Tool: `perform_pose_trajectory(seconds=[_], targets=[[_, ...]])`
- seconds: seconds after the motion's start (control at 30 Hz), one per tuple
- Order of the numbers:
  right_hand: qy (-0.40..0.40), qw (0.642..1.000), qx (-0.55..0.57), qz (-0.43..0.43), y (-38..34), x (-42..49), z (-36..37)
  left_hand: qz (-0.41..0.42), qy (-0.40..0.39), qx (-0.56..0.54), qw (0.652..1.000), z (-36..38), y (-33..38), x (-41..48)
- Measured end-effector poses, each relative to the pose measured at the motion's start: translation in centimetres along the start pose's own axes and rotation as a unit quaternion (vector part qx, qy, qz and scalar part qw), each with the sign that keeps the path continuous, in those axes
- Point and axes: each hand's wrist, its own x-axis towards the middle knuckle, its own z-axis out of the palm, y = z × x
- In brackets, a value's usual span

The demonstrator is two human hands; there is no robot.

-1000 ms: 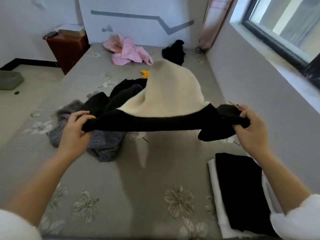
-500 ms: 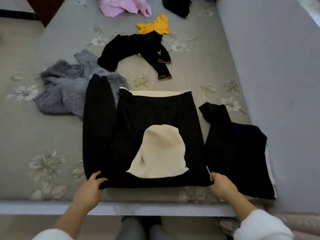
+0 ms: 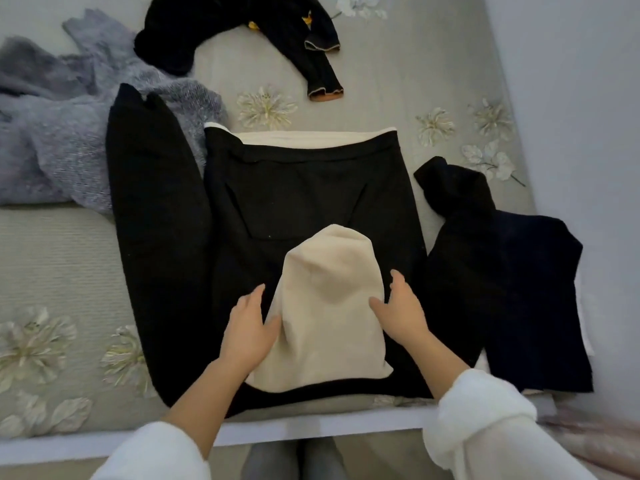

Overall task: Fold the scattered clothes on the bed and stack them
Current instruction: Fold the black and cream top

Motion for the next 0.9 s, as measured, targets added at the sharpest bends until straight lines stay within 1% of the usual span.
perform_pose_trajectory(seconds=[0.07, 0.1, 0.13, 0.17, 0.2, 0.23, 0.27, 0.3, 0.33, 0.37, 0.4, 0.43, 0.47, 0.5, 0.53, 0.57, 0.6, 0.63, 0.67, 0.73, 0.77, 0.83, 0.87, 0.9], targets=[[0.026, 0.998, 0.063, -0.009, -1.9, 2.4, 0.1, 0.01, 0.013, -0.036, 0.999, 0.4, 1.7, 2.8], [0.032, 0.998, 0.044, -0.029, -2.5, 3.6, 0.2, 0.021, 0.012, -0.049, 0.999, 0.6, 2.5, 4.2], [0.035, 0.997, -0.023, -0.063, -3.0, 4.7, 0.3, 0.032, 0.007, -0.057, 0.998, 0.6, 3.1, 5.5], [0.039, 0.988, -0.103, -0.107, -3.2, 5.8, 0.4, 0.047, -0.001, -0.066, 0.997, 0.6, 3.7, 6.6], [0.037, 0.975, -0.16, -0.152, -3.4, 6.9, 0.3, 0.059, -0.009, -0.088, 0.994, 0.2, 4.3, 7.3], [0.021, 0.968, -0.168, -0.184, -3.6, 7.9, 0.0, 0.071, -0.019, -0.131, 0.989, -0.3, 4.8, 7.7], [-0.019, 0.974, -0.12, -0.193, -4.0, 8.6, -0.6, 0.082, -0.023, -0.182, 0.98, -1.0, 5.3, 7.9], [-0.074, 0.982, -0.002, -0.171, -4.6, 9.0, -1.4, 0.09, -0.014, -0.213, 0.973, -1.6, 5.8, 8.0], [-0.118, 0.975, 0.124, -0.139, -5.3, 9.4, -2.2, 0.093, 0.007, -0.225, 0.97, -2.3, 6.1, 8.2], [-0.133, 0.964, 0.201, -0.112, -6.1, 10.1, -2.8, 0.089, 0.041, -0.227, 0.969, -2.6, 6.2, 8.5], [-0.132, 0.961, 0.221, -0.102, -6.7, 11.0, -3.0, 0.083, 0.082, -0.216, 0.969, -2.5, 6.2, 9.0], [-0.123, 0.969, 0.185, -0.106, -7.1, 11.8, -2.7, 0.078, 0.117, -0.194, 0.971, -2.3, 6.1, 9.5], [-0.11, 0.981, 0.105, -0.12, -7.3, 12.8, -2.0, 0.078, 0.137, -0.154, 0.975, -1.8, 5.9, 10.0], [-0.091, 0.986, 0.003, -0.139, -7.2, 13.6, -1.0, 0.1, 0.131, -0.079, 0.983, -1.2, 5.7, 10.8], [-0.079, 0.981, -0.086, -0.153, -7.1, 14.3, 0.1, 0.129, 0.094, 0.028, 0.987, -0.4, 5.4, 11.5], [-0.073, 0.973, -0.141, -0.168, -7.0, 14.8, 0.9, 0.152, 0.046, 0.128, 0.979, 0.3, 5.2, 12.3], [-0.075, 0.969, -0.159, -0.174, -7.1, 15.4, 1.3, 0.15, 0.002, 0.2, 0.968, 0.8, 4.9, 13.1], [-0.086, 0.972, -0.142, -0.167, -7.4, 16.0, 1.1, 0.14, -0.024, 0.235, 0.961, 0.8, 4.8, 13.9], [-0.103, 0.978, -0.1, -0.153, -8.0, 16.6, 0.5, 0.14, -0.025, 0.231, 0.962, 0.4, 4.9, 14.8], [-0.118, 0.984, -0.02, -0.134, -9.3, 18.4, -1.2, 0.164, 0.006, 0.174, 0.971, -1.0, 5.5, 16.9], [-0.101, 0.984, -0.015, -0.143, -10.0, 19.5, -2.2, 0.176, 0.037, 0.152, 0.972, -2.0, 6.1, 18.1], [-0.042, 0.981, -0.051, -0.184, -11.7, 22.4, -4.0, 0.187, 0.137, 0.136, 0.963, -4.3, 7.3, 21.2], [-0.01, 0.976, -0.071, -0.205, -12.6, 24.0, -4.7, 0.186, 0.189, 0.149, 0.953, -5.4, 7.7, 22.9], [0.023, 0.971, -0.088, -0.221, -13.6, 25.5, -5.3, 0.179, 0.225, 0.171, 0.942, -6.7, 8.3, 24.5]])
